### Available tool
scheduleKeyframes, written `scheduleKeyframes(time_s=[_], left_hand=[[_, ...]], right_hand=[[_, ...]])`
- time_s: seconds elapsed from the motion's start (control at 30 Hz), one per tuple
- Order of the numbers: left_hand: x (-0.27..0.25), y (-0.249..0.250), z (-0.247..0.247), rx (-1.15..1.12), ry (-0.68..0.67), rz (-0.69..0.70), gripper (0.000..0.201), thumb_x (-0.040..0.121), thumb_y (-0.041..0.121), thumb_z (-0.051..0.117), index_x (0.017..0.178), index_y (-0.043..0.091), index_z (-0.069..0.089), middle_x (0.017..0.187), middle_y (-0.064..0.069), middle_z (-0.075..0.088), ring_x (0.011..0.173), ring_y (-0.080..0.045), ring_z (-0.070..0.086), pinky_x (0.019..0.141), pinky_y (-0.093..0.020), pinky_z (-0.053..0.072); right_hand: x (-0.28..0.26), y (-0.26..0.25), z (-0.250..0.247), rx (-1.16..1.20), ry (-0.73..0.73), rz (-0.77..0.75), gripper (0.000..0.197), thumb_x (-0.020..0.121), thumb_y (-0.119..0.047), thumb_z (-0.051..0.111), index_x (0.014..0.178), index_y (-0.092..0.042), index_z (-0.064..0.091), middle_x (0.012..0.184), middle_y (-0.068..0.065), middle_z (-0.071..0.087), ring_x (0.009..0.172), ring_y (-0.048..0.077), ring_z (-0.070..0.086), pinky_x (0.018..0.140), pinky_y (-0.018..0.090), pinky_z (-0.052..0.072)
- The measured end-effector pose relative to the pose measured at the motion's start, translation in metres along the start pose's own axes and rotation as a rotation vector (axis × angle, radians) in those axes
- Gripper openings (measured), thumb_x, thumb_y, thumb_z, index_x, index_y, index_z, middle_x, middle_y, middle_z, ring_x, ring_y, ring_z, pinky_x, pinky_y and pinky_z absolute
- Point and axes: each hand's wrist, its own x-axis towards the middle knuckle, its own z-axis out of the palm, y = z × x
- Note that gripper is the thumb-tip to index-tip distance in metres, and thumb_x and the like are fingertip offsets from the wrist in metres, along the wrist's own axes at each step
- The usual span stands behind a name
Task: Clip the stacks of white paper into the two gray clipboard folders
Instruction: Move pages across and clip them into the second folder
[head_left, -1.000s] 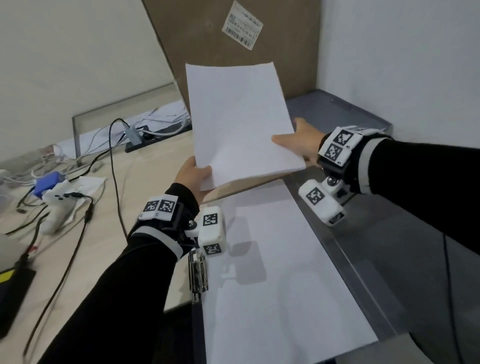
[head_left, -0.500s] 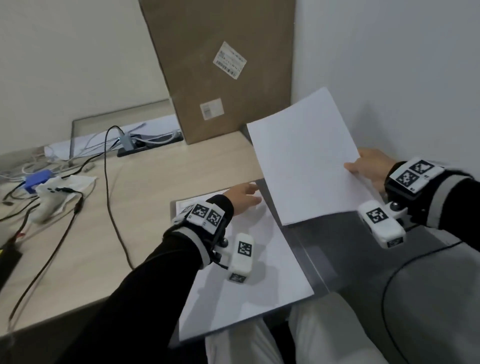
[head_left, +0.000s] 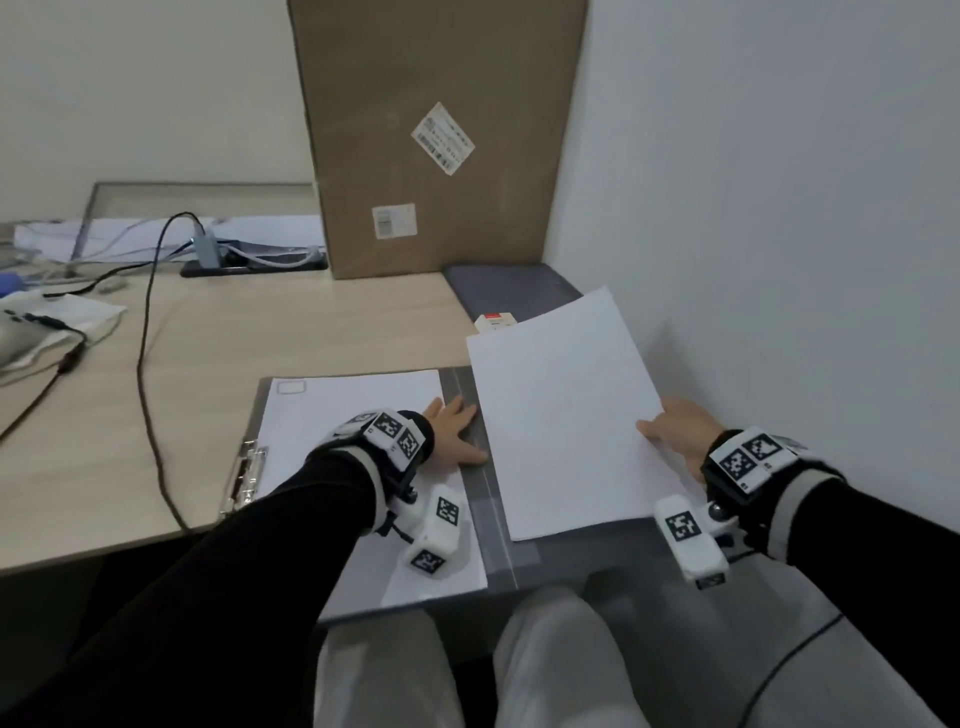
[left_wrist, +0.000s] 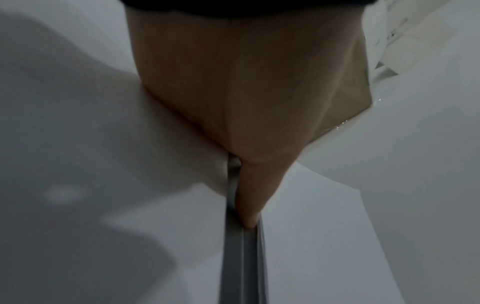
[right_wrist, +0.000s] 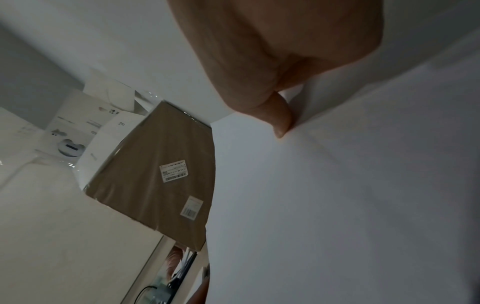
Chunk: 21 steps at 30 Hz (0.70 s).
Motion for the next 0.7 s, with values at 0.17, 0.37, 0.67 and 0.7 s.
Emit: scheduleKeyframes(time_s=[0.17, 0.37, 0.67, 0.7], left_hand=[[-0.021, -0.033, -0.008, -0.056, 0.0, -0.037, 0.078, 0.094, 0.043, 0.046, 0.153, 0.024, -0.002, 0.161, 0.003, -0.009, 0.149, -0.022, -0.012, 0.12, -0.041, 0.001], [-0.037, -0.085, -0.015, -0.083, 0.028, -0.135, 0.078, 0.094, 0.043, 0.047, 0.153, 0.024, 0.0, 0.161, 0.003, -0.008, 0.149, -0.023, -0.01, 0.12, -0.04, 0.003], [-0.052, -0.097, -0.035, -0.425, 0.222, -0.286, 0.055, 0.102, 0.039, 0.024, 0.143, 0.006, 0.038, 0.153, -0.01, 0.033, 0.142, -0.025, 0.031, 0.113, -0.028, 0.023], [-0.053, -0.093, -0.039, -0.461, 0.252, -0.321, 0.055, 0.102, 0.039, 0.023, 0.137, 0.003, 0.045, 0.15, -0.014, 0.037, 0.139, -0.027, 0.035, 0.112, -0.029, 0.026]], right_hand=[[0.004, -0.02, 0.025, 0.027, -0.048, -0.056, 0.035, 0.088, -0.009, 0.055, 0.121, 0.004, 0.057, 0.125, 0.02, 0.06, 0.116, 0.036, 0.055, 0.105, 0.048, 0.041], [-0.006, -0.053, 0.053, 0.083, -0.117, -0.081, 0.032, 0.088, -0.003, 0.054, 0.118, 0.008, 0.057, 0.123, 0.02, 0.061, 0.116, 0.036, 0.056, 0.106, 0.045, 0.041], [-0.01, -0.082, 0.082, 0.137, -0.226, -0.1, 0.033, 0.088, 0.0, 0.053, 0.119, 0.008, 0.055, 0.12, 0.023, 0.063, 0.112, 0.038, 0.06, 0.101, 0.05, 0.045], [-0.012, -0.084, 0.082, 0.151, -0.237, -0.099, 0.033, 0.087, 0.0, 0.053, 0.119, 0.007, 0.055, 0.119, 0.021, 0.064, 0.111, 0.038, 0.061, 0.101, 0.05, 0.045]])
